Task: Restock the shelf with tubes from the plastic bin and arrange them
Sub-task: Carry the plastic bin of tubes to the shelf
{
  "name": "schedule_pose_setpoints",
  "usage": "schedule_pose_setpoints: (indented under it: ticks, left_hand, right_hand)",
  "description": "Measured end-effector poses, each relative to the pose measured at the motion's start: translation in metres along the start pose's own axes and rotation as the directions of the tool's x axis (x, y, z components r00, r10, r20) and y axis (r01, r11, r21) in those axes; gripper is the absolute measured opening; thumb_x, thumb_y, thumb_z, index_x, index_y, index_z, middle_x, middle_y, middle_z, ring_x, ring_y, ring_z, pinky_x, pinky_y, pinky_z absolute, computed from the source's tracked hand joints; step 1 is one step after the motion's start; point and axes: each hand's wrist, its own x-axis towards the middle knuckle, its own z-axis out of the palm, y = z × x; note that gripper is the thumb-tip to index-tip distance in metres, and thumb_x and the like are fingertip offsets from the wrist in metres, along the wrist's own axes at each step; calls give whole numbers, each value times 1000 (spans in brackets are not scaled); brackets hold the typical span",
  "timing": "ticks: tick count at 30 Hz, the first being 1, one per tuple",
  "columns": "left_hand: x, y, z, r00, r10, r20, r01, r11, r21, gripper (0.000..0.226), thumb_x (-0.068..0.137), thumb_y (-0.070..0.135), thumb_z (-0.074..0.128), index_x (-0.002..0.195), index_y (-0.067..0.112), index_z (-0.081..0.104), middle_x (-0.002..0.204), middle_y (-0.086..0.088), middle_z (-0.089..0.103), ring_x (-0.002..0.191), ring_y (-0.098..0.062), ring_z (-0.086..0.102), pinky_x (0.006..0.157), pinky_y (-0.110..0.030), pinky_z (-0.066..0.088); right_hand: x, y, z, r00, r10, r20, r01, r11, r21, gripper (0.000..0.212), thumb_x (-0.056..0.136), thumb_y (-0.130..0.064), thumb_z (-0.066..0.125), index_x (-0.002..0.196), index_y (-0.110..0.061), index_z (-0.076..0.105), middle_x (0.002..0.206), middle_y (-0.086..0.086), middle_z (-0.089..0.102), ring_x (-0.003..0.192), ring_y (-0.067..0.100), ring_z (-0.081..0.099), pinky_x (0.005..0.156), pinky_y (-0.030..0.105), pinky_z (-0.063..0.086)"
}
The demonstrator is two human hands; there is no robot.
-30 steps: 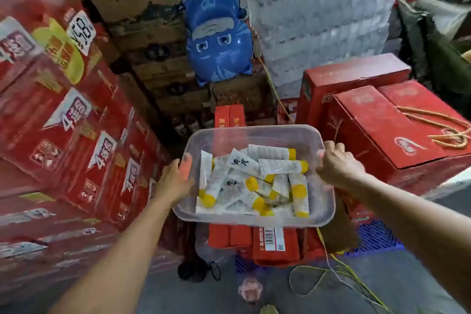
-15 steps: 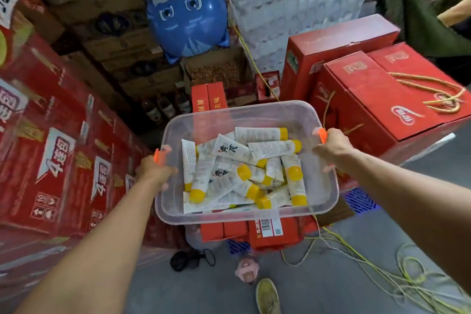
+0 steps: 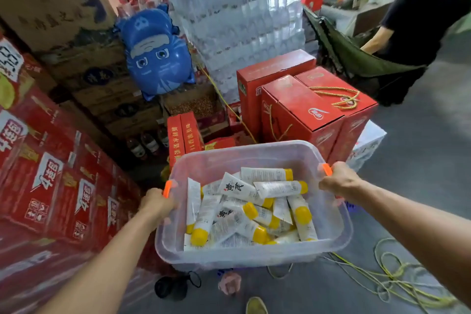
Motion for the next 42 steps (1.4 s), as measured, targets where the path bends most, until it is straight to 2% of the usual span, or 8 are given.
schedule_pose_setpoints:
  ticks: [7, 14, 19, 23, 27, 31, 36, 42]
  left_hand:
    - [-116, 37, 74, 973, 216, 88, -219, 975, 31, 18, 72, 15, 75, 84, 5, 67, 75, -13, 69, 67, -29, 67, 55, -29, 50]
    - [-233, 101, 168, 880, 407, 243, -435, 897, 74, 20, 72, 24, 76, 72, 5, 67, 65, -12, 65, 59, -27, 59, 56, -33, 45]
    - [-321, 163, 241, 784, 482, 391, -549, 833, 75, 21, 73, 17, 75, 62, 5, 62, 59, -8, 55, 55, -23, 49, 49, -30, 36]
    - [-369, 218, 304, 684, 512, 519, -620, 784, 43, 20, 73, 17, 75, 66, 2, 63, 65, -11, 58, 57, -24, 52, 55, -28, 38]
    - [-417, 275, 374, 598, 560, 574, -693, 721, 19, 12, 74, 11, 74, 74, 0, 69, 72, -16, 67, 64, -28, 60, 60, -32, 46]
    - [-461, 343, 445, 529, 548, 648, -735, 677, 28, 18, 77, 16, 72, 81, 2, 63, 67, -9, 59, 58, -22, 55, 51, -28, 42]
    - [-518, 440, 532, 462, 538, 705, -779, 626, 33, 17, 79, 16, 71, 81, 2, 62, 70, -8, 62, 58, -21, 58, 47, -27, 41]
    - [-604, 554, 635, 391, 579, 715, -828, 561, -2, 13, 83, 17, 68, 84, 6, 62, 69, -5, 58, 56, -18, 54, 49, -28, 43]
  right_hand:
    - [-86, 146, -83, 990, 62, -126, -51, 995, 91, 18, 71, -13, 69, 76, -8, 52, 83, 13, 57, 82, 31, 58, 64, 30, 43]
    - [-183, 309, -163, 936, 212, -281, -150, 962, 226, 23, 72, -6, 68, 64, -9, 47, 68, 11, 51, 69, 26, 52, 49, 25, 37]
    - [-247, 404, -218, 862, 377, -339, -273, 909, 314, 24, 76, -3, 66, 66, -8, 45, 66, 9, 50, 56, 20, 49, 45, 26, 34]
    - [-274, 478, -248, 783, 505, -363, -332, 833, 442, 20, 73, -2, 64, 74, -7, 44, 75, 10, 47, 65, 23, 48, 54, 28, 39]
    - [-284, 544, -279, 708, 608, -360, -380, 757, 532, 22, 76, -3, 64, 76, -8, 43, 74, 9, 45, 58, 20, 44, 48, 25, 33]
    - [-271, 604, -323, 616, 689, -382, -445, 704, 553, 21, 76, -6, 67, 71, -6, 46, 71, 8, 48, 56, 19, 47, 45, 25, 33]
    - [-243, 671, -390, 520, 768, -375, -484, 626, 611, 25, 78, -5, 65, 69, -9, 42, 70, 8, 46, 61, 24, 49, 42, 24, 33]
    - [-222, 746, -474, 418, 838, -350, -407, 517, 753, 23, 83, -3, 61, 76, -8, 40, 74, 8, 43, 60, 19, 44, 44, 26, 31]
